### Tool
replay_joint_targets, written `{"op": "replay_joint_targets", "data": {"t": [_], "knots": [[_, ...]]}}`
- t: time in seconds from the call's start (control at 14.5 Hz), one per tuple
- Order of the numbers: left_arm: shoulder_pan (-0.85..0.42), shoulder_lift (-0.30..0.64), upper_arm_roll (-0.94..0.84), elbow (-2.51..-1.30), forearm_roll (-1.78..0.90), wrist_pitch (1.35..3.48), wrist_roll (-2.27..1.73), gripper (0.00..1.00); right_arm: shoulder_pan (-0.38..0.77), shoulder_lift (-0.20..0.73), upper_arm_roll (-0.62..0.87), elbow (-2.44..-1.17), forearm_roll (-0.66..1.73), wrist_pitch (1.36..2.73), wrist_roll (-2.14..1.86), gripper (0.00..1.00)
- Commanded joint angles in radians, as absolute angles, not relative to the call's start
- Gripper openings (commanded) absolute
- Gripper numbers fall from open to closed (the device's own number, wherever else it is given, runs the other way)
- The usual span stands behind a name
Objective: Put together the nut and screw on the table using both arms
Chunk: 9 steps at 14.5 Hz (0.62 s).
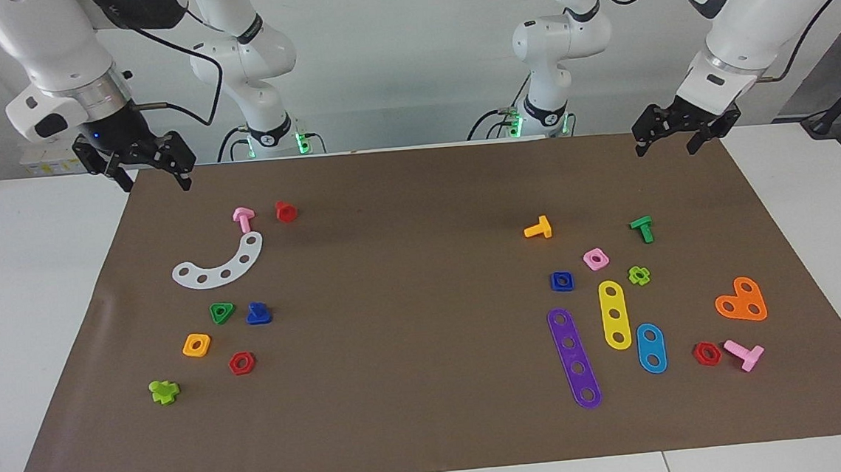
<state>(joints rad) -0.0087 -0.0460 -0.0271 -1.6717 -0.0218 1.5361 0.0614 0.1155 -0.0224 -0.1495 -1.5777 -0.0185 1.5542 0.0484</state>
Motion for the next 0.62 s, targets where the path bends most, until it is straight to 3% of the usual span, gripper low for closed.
{"op": "replay_joint_targets", "data": {"t": [0.0,0.55], "knots": [[-0.017,-0.052,-0.023,-1.671,-0.031,1.539,0.054,1.0,0.12,-0.043,-0.152,-1.603,-0.014,1.557,0.034,1.0],[-0.017,-0.06,-0.021,-1.677,-0.031,1.539,0.054,1.0,0.12,-0.037,-0.152,-1.62,-0.009,1.581,0.04,1.0]]}}
